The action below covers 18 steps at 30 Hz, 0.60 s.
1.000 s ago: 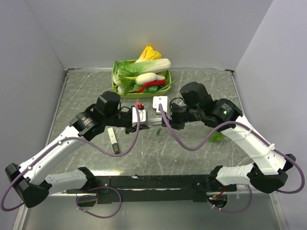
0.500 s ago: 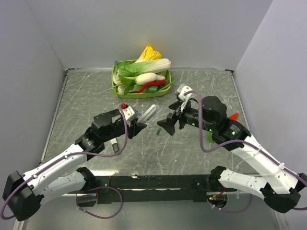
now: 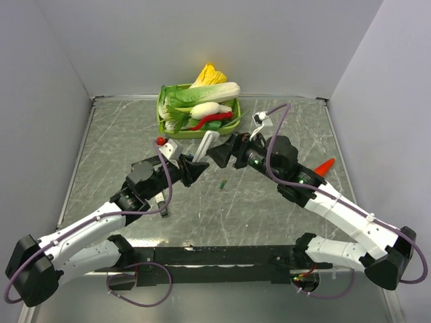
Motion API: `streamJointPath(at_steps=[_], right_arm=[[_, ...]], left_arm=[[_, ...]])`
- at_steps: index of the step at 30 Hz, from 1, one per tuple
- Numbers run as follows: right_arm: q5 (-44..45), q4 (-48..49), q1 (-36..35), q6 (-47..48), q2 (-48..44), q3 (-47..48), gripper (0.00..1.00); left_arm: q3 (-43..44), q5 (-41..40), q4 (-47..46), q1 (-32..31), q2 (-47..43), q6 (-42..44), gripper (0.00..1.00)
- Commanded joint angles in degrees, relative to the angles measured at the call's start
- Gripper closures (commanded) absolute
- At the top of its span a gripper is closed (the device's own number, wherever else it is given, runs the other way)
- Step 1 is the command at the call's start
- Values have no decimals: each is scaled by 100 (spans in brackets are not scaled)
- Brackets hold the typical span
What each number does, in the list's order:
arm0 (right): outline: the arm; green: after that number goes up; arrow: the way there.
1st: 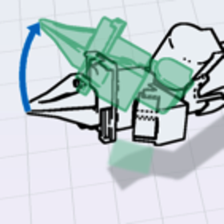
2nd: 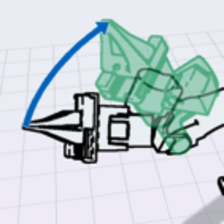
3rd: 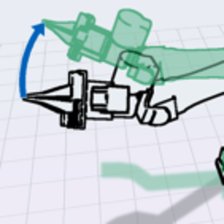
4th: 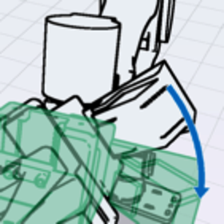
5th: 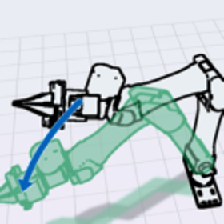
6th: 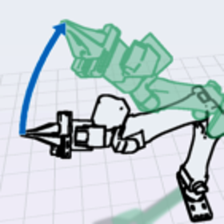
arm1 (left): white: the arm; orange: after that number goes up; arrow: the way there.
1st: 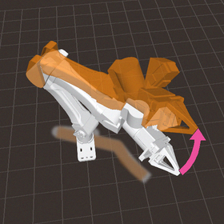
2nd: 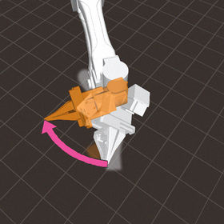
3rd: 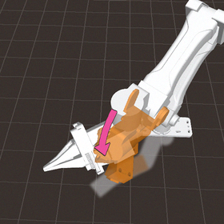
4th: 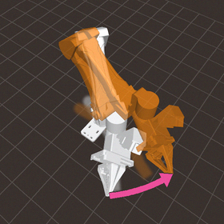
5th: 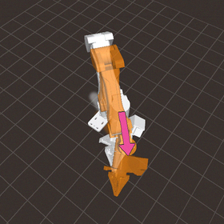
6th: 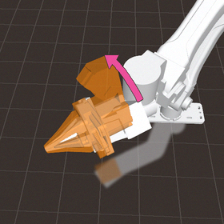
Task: Load the batteries into the remote control
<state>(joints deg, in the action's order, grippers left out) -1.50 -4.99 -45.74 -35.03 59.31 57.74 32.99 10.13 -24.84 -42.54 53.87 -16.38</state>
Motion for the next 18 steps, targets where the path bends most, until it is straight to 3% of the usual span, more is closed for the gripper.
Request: streamJointPath(at_steps=[1,10,12,13,15,16,18], right_arm=[[271,737,12,-488,159,246,0],[185,833,12,-409,766,598,4],[185,825,12,-356,819,616,17],[185,807,12,-286,828,634,29],[185,781,29,-216,819,643,39],[28,763,12,-102,810,651,52],[-52,685,12,65,793,677,65]], left_arm=[[93,-90,-495,-78,71,-269,99],[164,-82,-451,-202,229,-120,99],[199,-108,-390,-236,256,-102,99],[207,-116,-355,-237,273,-93,99],[234,-73,-250,-246,282,-67,98],[243,-47,-215,-246,282,-58,98],[251,41,-162,-246,309,-67,90]])
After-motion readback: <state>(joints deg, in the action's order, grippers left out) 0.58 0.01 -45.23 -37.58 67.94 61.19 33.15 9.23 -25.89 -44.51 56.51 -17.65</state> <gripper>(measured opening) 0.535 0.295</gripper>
